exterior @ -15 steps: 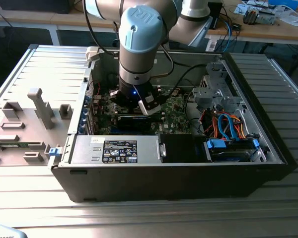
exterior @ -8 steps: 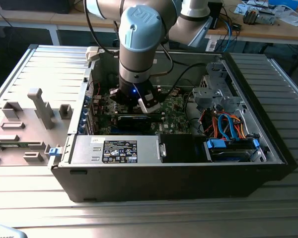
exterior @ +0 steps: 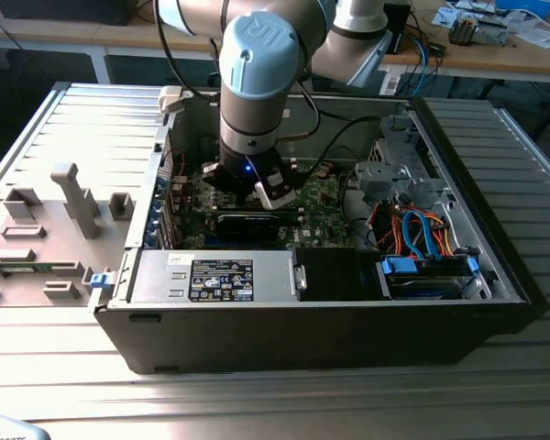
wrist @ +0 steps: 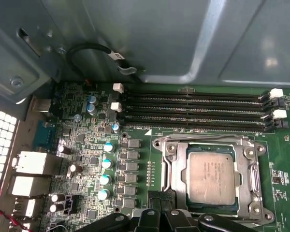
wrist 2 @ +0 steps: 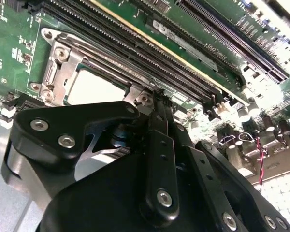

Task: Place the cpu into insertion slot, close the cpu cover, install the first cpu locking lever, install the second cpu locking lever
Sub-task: 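Install the second cpu locking lever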

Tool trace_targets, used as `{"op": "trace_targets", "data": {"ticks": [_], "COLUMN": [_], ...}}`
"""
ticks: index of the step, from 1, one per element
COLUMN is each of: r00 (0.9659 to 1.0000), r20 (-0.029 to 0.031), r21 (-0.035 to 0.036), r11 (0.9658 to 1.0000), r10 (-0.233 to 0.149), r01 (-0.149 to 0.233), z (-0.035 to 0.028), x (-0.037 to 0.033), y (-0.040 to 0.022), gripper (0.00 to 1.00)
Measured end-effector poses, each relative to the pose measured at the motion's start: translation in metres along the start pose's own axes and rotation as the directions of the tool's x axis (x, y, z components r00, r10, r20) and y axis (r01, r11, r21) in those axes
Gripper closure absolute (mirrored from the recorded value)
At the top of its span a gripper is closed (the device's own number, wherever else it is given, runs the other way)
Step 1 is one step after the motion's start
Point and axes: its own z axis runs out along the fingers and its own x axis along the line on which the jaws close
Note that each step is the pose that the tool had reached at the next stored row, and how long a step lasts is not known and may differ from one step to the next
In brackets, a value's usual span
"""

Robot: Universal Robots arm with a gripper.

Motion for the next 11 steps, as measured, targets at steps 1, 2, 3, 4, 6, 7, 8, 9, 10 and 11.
{"op": "trace_targets", "data": {"ticks": [1, 2, 3, 4, 6, 7, 8, 9, 10, 11], "r00": [1.0, 1.0, 1.0, 1.0, 1.0, 1.0, 1.0, 1.0, 0.9999, 0.9999], "r20": [-0.0002, -0.0003, -0.0003, -0.0003, -0.001, -0.0014, -0.0017, -0.0022, -0.0027, -0.0035], "r21": [-0.0001, -0.0001, -0.0016, -0.0018, -0.0017, -0.0016, -0.0018, -0.0029, -0.0041, -0.006], "r11": [1.0, 1.0, 1.0, 1.0, 1.0, 1.0, 1.0, 1.0, 0.9999, 0.9999], "r10": [-0.001, -0.001, -0.002, -0.002, -0.004, -0.006, -0.007, -0.008, -0.01, -0.014], "r01": [0.001, 0.001, 0.002, 0.002, 0.004, 0.006, 0.007, 0.008, 0.01, 0.014], "z": [-0.0004, -0.0009, -0.0012, -0.0011, -0.0005, -0.0002, 0.0, 0.0003, 0.0005, 0.001], "x": [0.0001, 0.0002, 0.0003, 0.0004, 0.0004, 0.0003, 0.0003, 0.0003, 0.0003, 0.0003], "y": [-0.001, -0.0025, -0.0048, -0.0054, -0.0057, -0.0058, -0.0059, -0.0059, -0.006, -0.0061], "gripper": [0.89, 0.89, 0.89, 0.89, 0.89, 0.89, 0.89, 0.89, 0.89, 0.89]}}
